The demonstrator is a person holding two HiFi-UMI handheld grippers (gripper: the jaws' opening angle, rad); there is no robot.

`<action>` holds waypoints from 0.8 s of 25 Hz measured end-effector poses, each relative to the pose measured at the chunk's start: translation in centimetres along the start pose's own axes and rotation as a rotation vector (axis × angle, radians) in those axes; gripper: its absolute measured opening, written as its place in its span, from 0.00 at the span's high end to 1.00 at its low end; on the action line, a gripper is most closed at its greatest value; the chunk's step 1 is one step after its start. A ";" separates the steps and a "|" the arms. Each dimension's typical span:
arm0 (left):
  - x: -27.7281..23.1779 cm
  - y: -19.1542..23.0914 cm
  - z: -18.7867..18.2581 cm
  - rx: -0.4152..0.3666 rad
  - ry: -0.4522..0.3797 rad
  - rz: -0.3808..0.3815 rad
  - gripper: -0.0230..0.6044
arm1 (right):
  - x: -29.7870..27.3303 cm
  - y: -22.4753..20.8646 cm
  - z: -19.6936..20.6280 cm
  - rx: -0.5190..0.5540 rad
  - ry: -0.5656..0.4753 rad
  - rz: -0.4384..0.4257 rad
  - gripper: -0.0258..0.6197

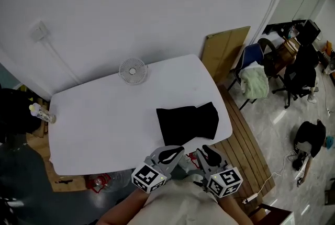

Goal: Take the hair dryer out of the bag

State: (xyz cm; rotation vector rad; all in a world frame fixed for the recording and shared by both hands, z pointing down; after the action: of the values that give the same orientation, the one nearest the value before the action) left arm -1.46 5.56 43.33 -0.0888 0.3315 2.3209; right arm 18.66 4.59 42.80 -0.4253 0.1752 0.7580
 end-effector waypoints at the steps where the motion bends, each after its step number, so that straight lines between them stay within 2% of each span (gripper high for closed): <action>1: -0.1 0.9 0.2 0.000 0.018 -0.005 0.95 | -0.6 -0.1 0.0 -0.004 0.002 0.012 0.80; 5: -0.6 4.7 1.9 0.007 0.125 -0.076 0.94 | -2.3 -0.5 0.1 -0.017 0.014 0.070 0.80; 6: -0.8 5.6 2.4 -0.001 0.155 -0.098 0.91 | -2.6 -0.6 0.2 -0.016 0.018 0.084 0.80; 8: -1.3 7.3 3.6 -0.028 0.226 -0.130 0.75 | -3.2 -0.9 0.4 -0.009 0.032 0.107 0.79; 9: -1.7 8.0 4.2 -0.039 0.263 -0.140 0.71 | -3.4 -1.1 0.6 -0.004 0.042 0.115 0.79; 16: -4.8 10.2 7.6 -0.059 0.467 -0.200 0.50 | -4.2 -2.8 0.9 -0.012 0.079 0.127 0.77; 20: -6.5 11.0 9.5 -0.045 0.550 -0.223 0.48 | -4.7 -3.6 1.1 -0.012 0.098 0.104 0.77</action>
State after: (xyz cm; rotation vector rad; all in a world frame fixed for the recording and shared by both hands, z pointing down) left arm -4.49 -3.79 55.88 -0.7552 0.5112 2.0485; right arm 17.84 -0.21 46.36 -0.4680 0.2859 0.8410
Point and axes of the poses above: the fingertips, and each gripper's own axes: x backward along the fingers, y to its left, z out of its underside, the point moved 10 cm from there along x, backward along the fingers, and after that the axes turned 4 degrees about -z, right-handed, at the moved point
